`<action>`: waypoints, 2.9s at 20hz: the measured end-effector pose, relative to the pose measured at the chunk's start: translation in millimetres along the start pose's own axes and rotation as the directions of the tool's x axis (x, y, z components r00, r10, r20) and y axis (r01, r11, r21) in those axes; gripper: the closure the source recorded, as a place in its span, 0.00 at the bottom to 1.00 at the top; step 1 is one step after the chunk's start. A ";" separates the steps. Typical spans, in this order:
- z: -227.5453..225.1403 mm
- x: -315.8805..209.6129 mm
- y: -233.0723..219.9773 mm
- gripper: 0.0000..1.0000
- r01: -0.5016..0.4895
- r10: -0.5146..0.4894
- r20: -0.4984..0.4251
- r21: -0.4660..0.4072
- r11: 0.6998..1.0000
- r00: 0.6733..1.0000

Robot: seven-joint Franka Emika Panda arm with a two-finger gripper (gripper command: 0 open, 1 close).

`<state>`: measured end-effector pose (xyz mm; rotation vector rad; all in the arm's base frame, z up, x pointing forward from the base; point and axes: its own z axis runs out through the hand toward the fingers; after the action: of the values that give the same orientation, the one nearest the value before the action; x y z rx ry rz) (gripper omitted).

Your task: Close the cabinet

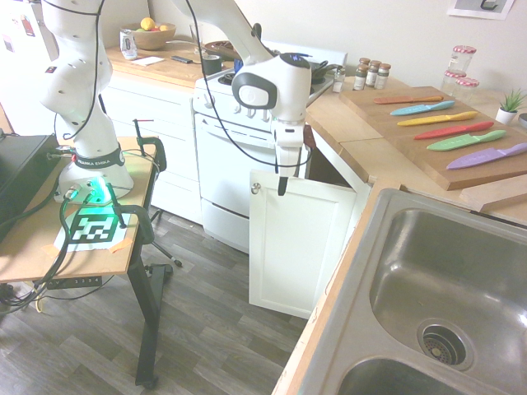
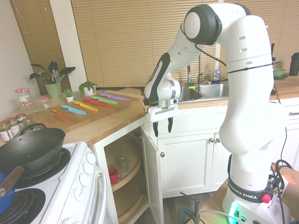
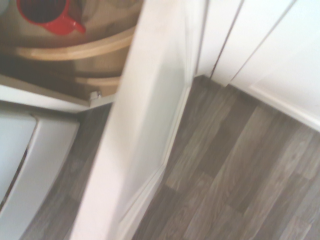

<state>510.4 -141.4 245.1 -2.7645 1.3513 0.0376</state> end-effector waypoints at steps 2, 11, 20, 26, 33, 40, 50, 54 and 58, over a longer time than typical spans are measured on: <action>14.5 1.1 0.5 0.00 -0.003 0.003 0.011 -0.004 1.000 1.000; 60.0 4.6 -1.8 0.00 0.021 -0.020 0.025 -0.032 0.999 0.999; 65.4 -2.8 -10.9 1.00 0.046 -0.045 0.024 -0.038 0.998 0.999; 65.0 -3.0 -12.0 1.00 0.048 -0.047 0.023 -0.038 0.998 0.999; 61.1 -2.8 -19.7 1.00 0.056 -0.056 0.017 -0.033 0.998 0.998; 58.3 -7.8 -31.9 1.00 0.065 -0.064 0.020 -0.042 0.997 0.998; 68.0 2.5 -42.0 1.00 0.062 -0.057 0.078 -0.074 0.995 0.995; 81.5 -3.4 -63.9 1.00 0.098 -0.090 0.086 -0.093 0.991 0.992; 85.6 -41.6 -122.7 1.00 0.162 -0.156 0.061 -0.123 0.979 0.986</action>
<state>582.2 -27.6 167.6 -2.9457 1.1500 0.1919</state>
